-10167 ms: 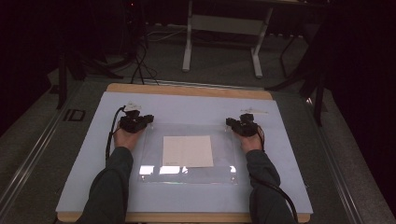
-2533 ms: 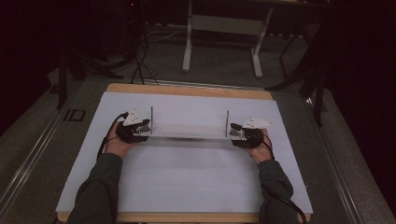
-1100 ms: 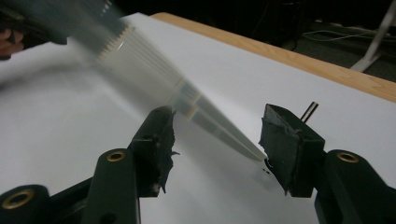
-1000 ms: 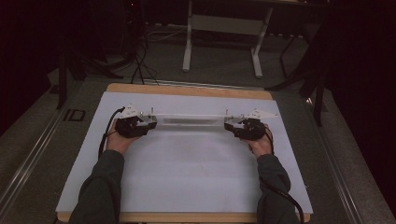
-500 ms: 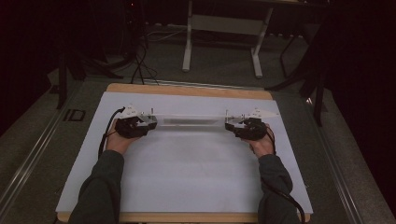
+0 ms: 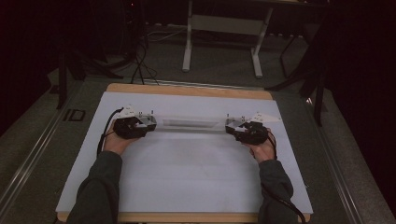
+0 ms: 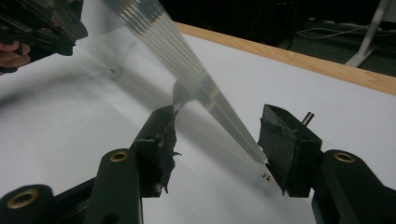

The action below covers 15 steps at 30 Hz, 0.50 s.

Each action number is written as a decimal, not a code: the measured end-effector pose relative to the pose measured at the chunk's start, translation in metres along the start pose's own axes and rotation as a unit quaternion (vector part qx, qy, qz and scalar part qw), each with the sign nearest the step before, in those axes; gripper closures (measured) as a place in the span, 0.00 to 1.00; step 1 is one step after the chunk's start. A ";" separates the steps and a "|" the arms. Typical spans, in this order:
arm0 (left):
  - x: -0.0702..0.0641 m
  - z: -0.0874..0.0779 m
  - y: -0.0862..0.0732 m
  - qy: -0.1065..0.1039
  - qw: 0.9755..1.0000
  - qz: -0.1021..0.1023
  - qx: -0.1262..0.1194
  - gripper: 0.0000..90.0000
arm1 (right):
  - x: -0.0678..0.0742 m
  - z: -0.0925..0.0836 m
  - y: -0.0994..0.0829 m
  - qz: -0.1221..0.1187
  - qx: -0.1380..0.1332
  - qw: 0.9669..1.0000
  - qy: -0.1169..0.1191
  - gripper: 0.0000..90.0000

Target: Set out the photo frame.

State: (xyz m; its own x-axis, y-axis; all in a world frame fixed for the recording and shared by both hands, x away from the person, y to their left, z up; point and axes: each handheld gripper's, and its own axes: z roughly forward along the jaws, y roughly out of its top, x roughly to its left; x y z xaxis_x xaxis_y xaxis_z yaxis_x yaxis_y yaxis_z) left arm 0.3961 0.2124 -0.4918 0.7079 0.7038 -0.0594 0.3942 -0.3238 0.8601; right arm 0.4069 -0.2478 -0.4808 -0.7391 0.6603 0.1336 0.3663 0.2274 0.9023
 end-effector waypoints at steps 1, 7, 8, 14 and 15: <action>-0.001 -0.001 0.000 -0.001 1.000 0.001 0.002 0.59 | 0.001 -0.001 0.000 0.000 0.002 1.000 0.000 0.51; -0.005 -0.008 0.001 -0.019 1.000 -0.002 0.004 0.61 | 0.004 -0.010 -0.003 0.007 -0.008 1.000 0.003 0.52; -0.004 -0.008 0.001 -0.020 1.000 -0.003 0.004 0.61 | 0.004 -0.011 -0.003 0.007 -0.009 1.000 0.006 0.53; -0.003 -0.007 0.001 -0.017 1.000 -0.001 -0.002 0.61 | 0.000 -0.011 -0.003 0.007 -0.014 1.000 0.019 0.55; -0.002 -0.006 0.000 -0.017 1.000 -0.004 -0.010 0.61 | -0.002 -0.010 -0.003 0.008 -0.018 1.000 0.022 0.55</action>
State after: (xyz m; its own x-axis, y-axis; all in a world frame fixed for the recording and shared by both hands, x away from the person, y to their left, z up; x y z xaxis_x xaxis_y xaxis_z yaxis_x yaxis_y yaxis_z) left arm 0.3906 0.2148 -0.4889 0.7239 0.6849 -0.0830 0.3888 -0.3056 0.8691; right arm 0.4011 -0.2572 -0.4797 -0.7575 0.6318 0.1645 0.3574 0.1905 0.9143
